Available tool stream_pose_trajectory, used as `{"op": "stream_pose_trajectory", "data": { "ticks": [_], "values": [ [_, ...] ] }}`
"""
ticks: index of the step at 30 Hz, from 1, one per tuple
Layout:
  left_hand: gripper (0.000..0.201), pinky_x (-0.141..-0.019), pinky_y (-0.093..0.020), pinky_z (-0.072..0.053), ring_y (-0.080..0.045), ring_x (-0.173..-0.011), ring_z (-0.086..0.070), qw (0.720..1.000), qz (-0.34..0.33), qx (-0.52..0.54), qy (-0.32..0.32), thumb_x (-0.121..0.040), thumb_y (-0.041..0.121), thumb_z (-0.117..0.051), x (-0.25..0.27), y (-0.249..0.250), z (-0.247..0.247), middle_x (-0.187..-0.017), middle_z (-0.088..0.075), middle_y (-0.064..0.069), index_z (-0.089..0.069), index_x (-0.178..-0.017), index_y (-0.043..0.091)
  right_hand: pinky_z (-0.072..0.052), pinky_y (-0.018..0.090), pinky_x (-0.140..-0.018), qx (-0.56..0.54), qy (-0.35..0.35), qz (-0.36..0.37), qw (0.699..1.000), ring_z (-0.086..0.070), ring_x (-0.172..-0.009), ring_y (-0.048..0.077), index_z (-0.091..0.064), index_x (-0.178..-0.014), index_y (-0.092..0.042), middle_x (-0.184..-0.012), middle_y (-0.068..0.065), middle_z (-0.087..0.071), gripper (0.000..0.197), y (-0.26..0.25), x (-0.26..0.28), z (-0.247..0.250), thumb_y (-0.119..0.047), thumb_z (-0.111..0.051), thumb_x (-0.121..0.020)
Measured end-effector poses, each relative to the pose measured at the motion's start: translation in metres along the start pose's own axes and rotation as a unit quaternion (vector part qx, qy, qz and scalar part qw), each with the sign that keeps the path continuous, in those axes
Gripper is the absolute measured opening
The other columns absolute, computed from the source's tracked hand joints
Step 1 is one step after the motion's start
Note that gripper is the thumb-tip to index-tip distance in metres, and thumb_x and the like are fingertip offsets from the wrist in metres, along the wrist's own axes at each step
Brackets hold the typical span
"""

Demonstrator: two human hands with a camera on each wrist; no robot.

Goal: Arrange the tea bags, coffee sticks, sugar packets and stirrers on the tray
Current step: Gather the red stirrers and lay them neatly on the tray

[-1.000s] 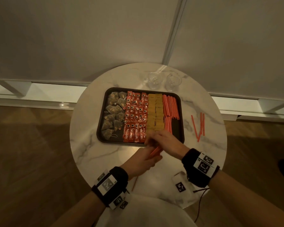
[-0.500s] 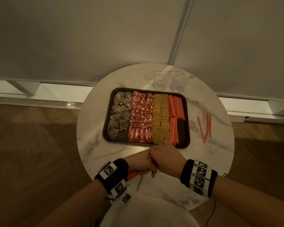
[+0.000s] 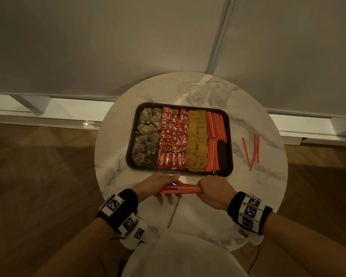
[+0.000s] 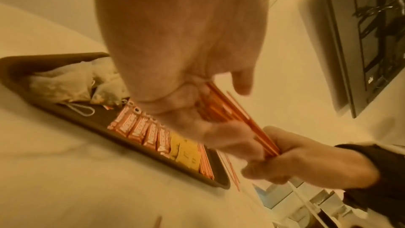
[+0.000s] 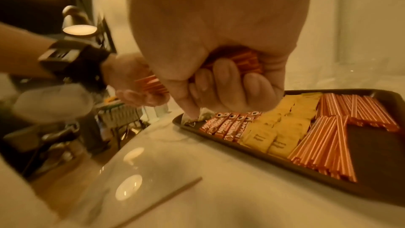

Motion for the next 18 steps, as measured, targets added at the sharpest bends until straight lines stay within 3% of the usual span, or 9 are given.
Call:
{"op": "stream_pose_trajectory", "data": {
  "ticks": [3,6,10,14,18],
  "values": [
    [0.047,-0.05,-0.024,-0.053,-0.023,-0.07,-0.072,0.991,-0.05,0.069,0.101,-0.102,0.044,-0.042,-0.003,-0.003,-0.013,-0.091,-0.076,-0.012,-0.071,-0.11,0.008,-0.053,0.035,-0.072,-0.045,-0.019,-0.02,0.999,-0.054,-0.069,0.018,-0.061,-0.088,-0.015,-0.079,0.001,-0.055,0.024,-0.012,-0.004,0.003,-0.035,-0.049,-0.094],
    [0.043,-0.045,-0.025,-0.05,-0.024,-0.059,-0.07,0.98,-0.085,0.073,0.166,-0.099,0.04,-0.05,-0.006,-0.005,-0.024,-0.082,-0.075,-0.015,-0.075,-0.096,0.004,-0.053,0.035,-0.074,-0.093,-0.044,-0.038,0.994,-0.054,-0.072,0.017,-0.059,-0.088,-0.015,-0.077,-0.001,-0.053,0.017,-0.022,-0.008,0.009,-0.031,-0.055,-0.092],
    [0.023,-0.039,-0.019,-0.038,-0.013,-0.046,-0.062,0.978,-0.123,-0.028,0.164,-0.09,0.029,-0.07,-0.005,-0.002,-0.034,-0.075,-0.075,-0.009,-0.079,-0.088,0.009,-0.053,0.032,-0.073,-0.158,-0.121,-0.064,0.978,-0.058,-0.078,0.017,-0.058,-0.095,-0.014,-0.085,0.001,-0.056,0.018,-0.019,-0.011,0.013,-0.029,-0.064,-0.088],
    [0.012,-0.038,-0.02,-0.037,-0.006,-0.04,-0.052,0.98,-0.134,-0.029,0.147,-0.084,0.024,-0.077,-0.007,-0.002,-0.04,-0.074,-0.075,-0.005,-0.08,-0.091,0.015,-0.038,0.019,-0.042,-0.25,-0.197,-0.066,0.946,-0.048,-0.048,0.01,-0.064,-0.089,-0.012,-0.067,0.0,-0.057,0.016,-0.012,-0.009,0.019,-0.026,-0.072,-0.086],
    [0.016,-0.036,-0.02,-0.033,-0.01,-0.035,-0.042,0.981,-0.122,0.001,0.15,-0.087,0.024,-0.073,-0.008,-0.006,-0.03,-0.071,-0.074,-0.011,-0.08,-0.095,0.013,-0.04,0.02,-0.044,-0.316,-0.181,-0.014,0.931,-0.049,-0.044,0.01,-0.068,-0.083,-0.014,-0.067,0.003,-0.062,0.02,0.001,-0.007,0.025,-0.033,-0.077,-0.083]
  ]
}}
Point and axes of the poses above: each hand's wrist, its own x-axis away from the middle knuckle, its own z-axis out of the back of the hand, y = z × x, the point moved 1 cm from there along -x, towards the middle knuckle
